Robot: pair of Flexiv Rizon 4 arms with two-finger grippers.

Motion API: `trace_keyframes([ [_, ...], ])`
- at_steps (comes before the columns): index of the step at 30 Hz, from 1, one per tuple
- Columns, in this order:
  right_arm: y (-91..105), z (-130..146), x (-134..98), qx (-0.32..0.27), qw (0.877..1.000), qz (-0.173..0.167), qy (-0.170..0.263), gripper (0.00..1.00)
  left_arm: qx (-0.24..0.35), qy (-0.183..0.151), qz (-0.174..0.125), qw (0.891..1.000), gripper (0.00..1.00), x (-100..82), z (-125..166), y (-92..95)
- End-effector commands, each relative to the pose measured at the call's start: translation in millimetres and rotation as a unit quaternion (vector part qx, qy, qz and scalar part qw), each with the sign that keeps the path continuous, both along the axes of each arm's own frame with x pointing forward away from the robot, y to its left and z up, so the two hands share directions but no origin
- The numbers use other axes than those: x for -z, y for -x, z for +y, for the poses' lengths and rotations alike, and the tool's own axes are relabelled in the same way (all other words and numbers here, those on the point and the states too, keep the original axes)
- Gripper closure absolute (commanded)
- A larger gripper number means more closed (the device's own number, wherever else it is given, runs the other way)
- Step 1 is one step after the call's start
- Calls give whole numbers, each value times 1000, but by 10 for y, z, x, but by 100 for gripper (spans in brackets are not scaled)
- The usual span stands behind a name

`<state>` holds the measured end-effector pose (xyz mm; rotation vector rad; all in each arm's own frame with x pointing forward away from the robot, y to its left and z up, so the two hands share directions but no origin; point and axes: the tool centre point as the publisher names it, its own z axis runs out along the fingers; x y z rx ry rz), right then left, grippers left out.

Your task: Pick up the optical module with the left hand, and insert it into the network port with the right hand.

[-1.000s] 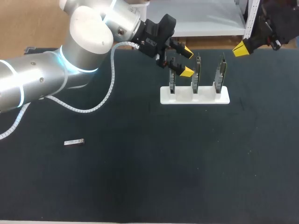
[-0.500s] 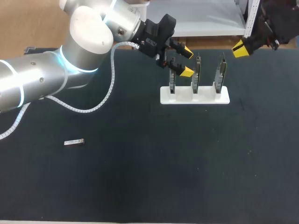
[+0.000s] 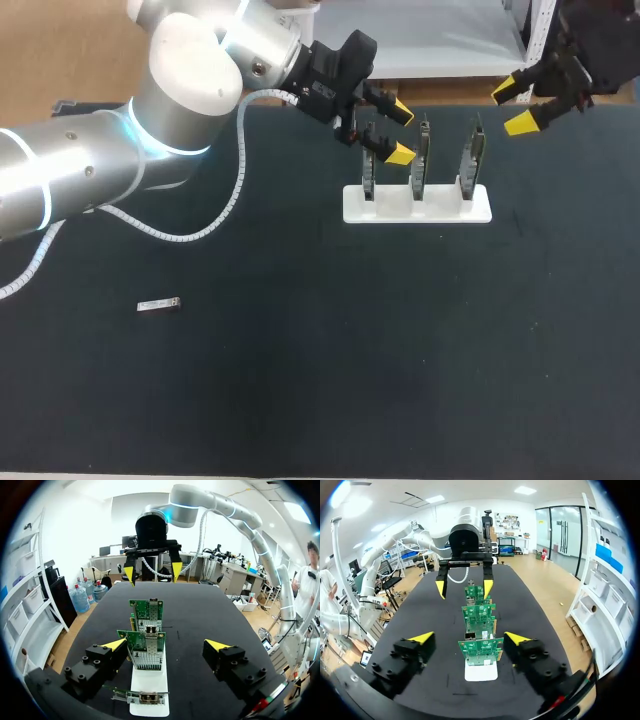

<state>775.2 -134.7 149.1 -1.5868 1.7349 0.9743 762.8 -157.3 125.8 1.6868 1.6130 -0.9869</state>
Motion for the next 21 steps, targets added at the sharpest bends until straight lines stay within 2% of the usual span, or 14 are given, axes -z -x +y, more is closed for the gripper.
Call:
trace_keyframes([
  [1,17,3,-3,2,1000,-1,1,0,-2,-1,-1,1000,0,-2,0,16],
  [10,17,3,-3,2,1000,-1,1,0,-13,-9,-43,999,0,-268,151,-58],
  [15,17,3,-3,2,1000,-1,1,0,-33,-13,-92,995,0,-585,360,-100],
  [19,17,3,-3,2,1000,-1,1,0,-59,-20,-132,989,0,-862,661,-97],
  [21,17,3,-3,2,1000,-1,1,0,-74,-33,-152,985,0,-971,836,-74],
])
